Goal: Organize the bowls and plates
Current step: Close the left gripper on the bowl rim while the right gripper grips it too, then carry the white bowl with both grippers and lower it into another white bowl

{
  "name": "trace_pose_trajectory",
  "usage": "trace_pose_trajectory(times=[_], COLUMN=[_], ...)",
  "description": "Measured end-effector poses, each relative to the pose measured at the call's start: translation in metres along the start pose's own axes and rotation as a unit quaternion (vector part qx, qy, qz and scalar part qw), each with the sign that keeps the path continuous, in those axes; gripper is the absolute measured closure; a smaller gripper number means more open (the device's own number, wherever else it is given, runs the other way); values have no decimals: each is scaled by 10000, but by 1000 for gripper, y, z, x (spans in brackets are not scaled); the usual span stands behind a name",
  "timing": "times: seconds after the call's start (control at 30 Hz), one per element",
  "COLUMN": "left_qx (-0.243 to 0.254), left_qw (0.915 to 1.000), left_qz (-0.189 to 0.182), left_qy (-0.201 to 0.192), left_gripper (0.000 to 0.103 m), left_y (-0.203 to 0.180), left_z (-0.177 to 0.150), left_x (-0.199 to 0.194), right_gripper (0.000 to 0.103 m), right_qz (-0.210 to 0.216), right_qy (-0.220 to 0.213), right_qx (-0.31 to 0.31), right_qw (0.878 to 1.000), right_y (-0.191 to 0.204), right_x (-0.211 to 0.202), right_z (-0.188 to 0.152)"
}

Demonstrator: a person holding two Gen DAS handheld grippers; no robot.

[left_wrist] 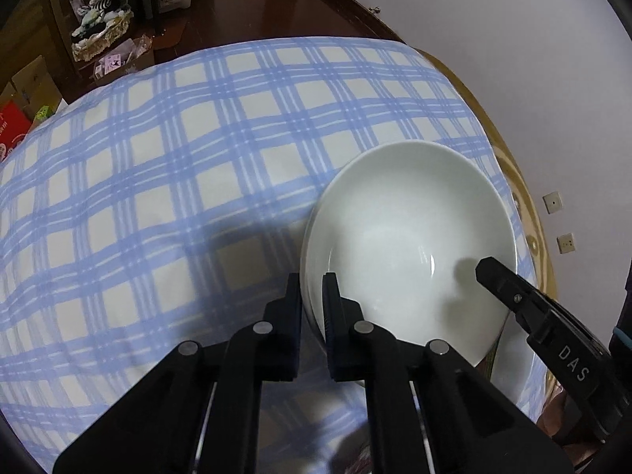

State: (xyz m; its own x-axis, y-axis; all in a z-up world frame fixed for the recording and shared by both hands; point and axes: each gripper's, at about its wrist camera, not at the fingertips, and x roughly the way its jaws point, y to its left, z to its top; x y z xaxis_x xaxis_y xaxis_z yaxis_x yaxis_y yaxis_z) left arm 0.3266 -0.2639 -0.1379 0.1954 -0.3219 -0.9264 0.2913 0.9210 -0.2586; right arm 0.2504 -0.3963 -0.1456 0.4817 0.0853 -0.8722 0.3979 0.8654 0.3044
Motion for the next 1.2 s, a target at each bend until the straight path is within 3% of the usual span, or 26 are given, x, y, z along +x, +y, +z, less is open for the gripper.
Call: trace_pose_trajectory(times=[0.4,0.77,1.2], left_qx=[12,-156,-301], left_qw=[9998,9994,9993], left_qz=[79,157,189], left_qy=[-169,-274,-118], left_gripper=[93,93,93], left_y=[20,60,87], left_z=[-23,-51,-72], left_x=[-50,-86,-79], right_gripper=[91,90,90], right_qz=[100,128,20], right_qy=[-95,-180,9], right_qx=[-173,-594,-737], right_qw=[9998,9980,9973], right_y=[31,84,103], right_x=[-29,-49,-35], right_z=[-33,-58,-85])
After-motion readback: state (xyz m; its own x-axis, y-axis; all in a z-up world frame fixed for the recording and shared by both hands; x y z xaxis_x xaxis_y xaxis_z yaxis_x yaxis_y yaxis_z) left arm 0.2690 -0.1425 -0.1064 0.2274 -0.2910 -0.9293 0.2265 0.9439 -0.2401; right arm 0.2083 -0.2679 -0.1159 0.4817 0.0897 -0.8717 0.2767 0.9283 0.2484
